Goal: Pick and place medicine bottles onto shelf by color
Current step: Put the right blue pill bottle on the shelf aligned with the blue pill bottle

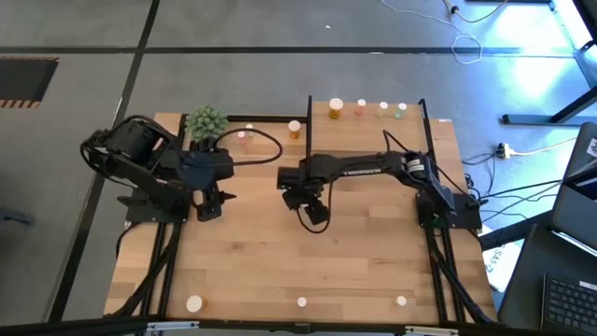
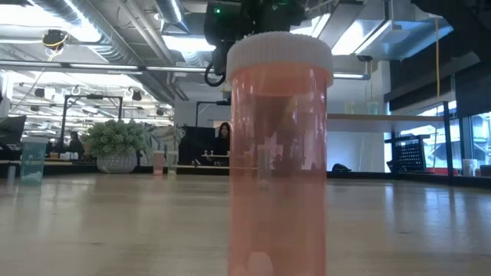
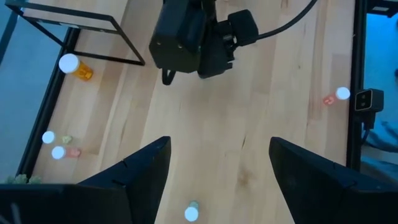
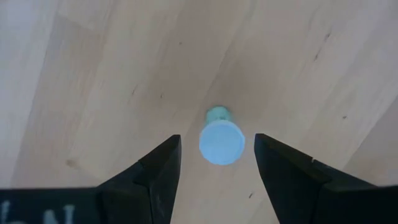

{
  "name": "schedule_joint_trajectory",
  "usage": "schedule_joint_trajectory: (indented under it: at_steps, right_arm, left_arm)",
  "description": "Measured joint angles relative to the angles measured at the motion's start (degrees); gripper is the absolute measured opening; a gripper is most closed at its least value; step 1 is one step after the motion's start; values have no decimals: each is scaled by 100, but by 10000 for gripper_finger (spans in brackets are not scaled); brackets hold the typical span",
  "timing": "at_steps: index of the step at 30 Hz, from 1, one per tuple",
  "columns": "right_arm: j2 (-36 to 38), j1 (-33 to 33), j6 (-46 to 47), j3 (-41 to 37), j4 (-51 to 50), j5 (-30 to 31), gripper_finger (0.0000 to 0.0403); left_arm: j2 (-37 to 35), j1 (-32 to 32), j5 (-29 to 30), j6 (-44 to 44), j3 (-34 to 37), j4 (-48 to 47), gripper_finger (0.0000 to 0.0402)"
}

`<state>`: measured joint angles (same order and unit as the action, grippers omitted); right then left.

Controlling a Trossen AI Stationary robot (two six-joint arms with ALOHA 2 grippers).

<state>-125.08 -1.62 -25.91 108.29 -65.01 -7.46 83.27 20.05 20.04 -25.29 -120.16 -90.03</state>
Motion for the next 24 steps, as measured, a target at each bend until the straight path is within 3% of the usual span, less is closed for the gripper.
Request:
schedule_joint_trajectory:
  at_steps: [10, 14, 19, 24]
  right_arm:
    - [-61, -90, 9, 1, -77, -51, 207]
    - [-61, -90, 10, 2, -82, -486, 207]
    - [-61, -90, 10, 0, -44, -113, 207]
    - [-61, -92, 14, 0, -44, -177, 207]
  left_arm:
    - [-10, 0, 1, 1, 0, 1, 268]
    - [-10, 0, 1, 1, 0, 1, 268]
    - [-10, 0, 1, 39, 0, 1, 268]
    - [-10, 0, 1, 40, 0, 1, 268]
